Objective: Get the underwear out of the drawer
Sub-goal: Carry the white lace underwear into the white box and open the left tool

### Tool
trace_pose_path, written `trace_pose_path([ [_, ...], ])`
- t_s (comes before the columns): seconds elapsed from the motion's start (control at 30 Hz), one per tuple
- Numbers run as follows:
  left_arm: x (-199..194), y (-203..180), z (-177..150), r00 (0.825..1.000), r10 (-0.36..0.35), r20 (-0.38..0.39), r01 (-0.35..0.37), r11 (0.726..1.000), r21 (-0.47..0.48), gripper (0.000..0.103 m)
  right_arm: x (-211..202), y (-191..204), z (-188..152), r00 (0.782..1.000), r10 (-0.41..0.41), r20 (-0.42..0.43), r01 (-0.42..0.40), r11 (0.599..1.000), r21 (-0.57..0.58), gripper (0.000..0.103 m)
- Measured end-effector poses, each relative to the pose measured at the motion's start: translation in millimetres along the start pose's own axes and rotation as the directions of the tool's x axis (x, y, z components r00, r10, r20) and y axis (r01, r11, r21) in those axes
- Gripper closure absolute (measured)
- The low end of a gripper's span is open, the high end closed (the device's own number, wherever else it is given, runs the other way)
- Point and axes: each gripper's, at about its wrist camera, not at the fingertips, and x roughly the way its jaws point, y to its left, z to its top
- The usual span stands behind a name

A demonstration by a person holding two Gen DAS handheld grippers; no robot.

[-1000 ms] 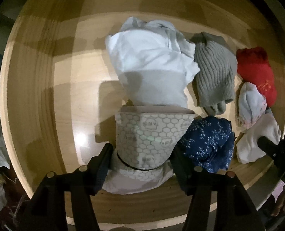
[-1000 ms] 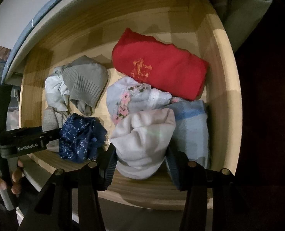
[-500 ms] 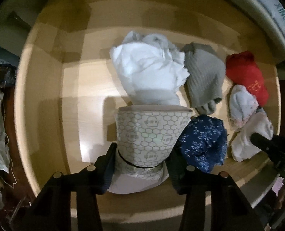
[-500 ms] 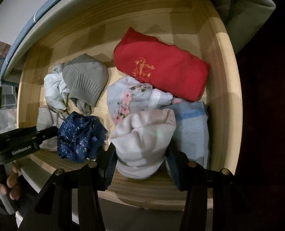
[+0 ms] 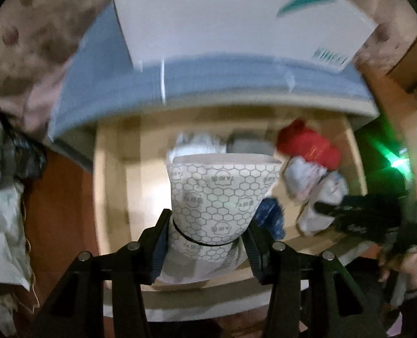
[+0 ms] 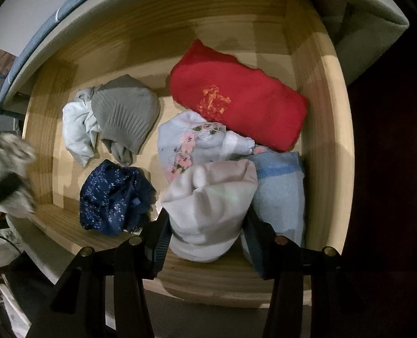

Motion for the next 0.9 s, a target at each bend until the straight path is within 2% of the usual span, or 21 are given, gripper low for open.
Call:
trace_pose_path([
  [0.1,-33.4,-1.0,15.9,0.994,-0.028,0.104,0.027,1.000,0.009,0.054,0.4,-0.2,-0.3,1.000,0.000,0.001,0.000,1.000,0.002,0.058],
  [0.17,-56.5,-3.8,25.5,0.984,-0.029,0.175,0.027,0.999,0.017,0.054,0.4,0.3,0.1,1.000,-0.001,0.001,0.001,1.000,0.000,0.058],
  [0.27,-104.7,-4.3,45.9,0.944,-0.028,0.329,0.020,0.999,0.029,0.054,0.9,-0.4,-0.3,1.000,0.000,0.002,0.000,1.000,0.000,0.058],
  [0.37,-143.9,-6.9,67.4,0.878,-0.010,0.479,-0.013,0.999,0.045,0.054,0.7,0.1,-0.4,1.000,0.001,0.002,-0.001,1.000,0.002,0.058],
  [0.47,-155.9,-11.3,96.7,0.840,0.027,0.542,-0.054,0.998,0.034,0.054,0.4,-0.2,-0.3,1.000,0.004,0.002,-0.004,1.000,0.003,0.058],
  [0.57,-153.5,-8.6,121.7,0.837,0.050,0.544,-0.072,0.997,0.019,0.054,0.2,-1.9,-0.6,1.000,0.009,0.001,-0.009,1.000,0.007,0.058],
  [0.6,-146.3,-9.7,133.8,0.848,0.055,0.528,-0.080,0.996,0.025,0.054,0.4,-2.6,-0.4,1.000,0.010,0.001,-0.010,1.000,0.008,0.058],
  [0.67,-131.5,-11.2,145.7,0.856,0.069,0.513,-0.092,0.996,0.019,0.054,0.7,-2.9,0.0,1.000,0.010,0.000,-0.010,1.000,0.007,0.058],
  [0.77,-102.1,-14.9,166.8,0.883,0.099,0.459,-0.126,0.992,0.028,0.054,0.6,-1.5,0.3,1.000,0.006,-0.001,-0.006,1.000,0.004,0.058],
  [0.9,-68.6,-13.0,173.0,0.910,0.118,0.397,-0.138,0.990,0.023,0.054,0.0,0.0,-0.1,1.000,0.008,-0.003,-0.008,1.000,0.004,0.058],
])
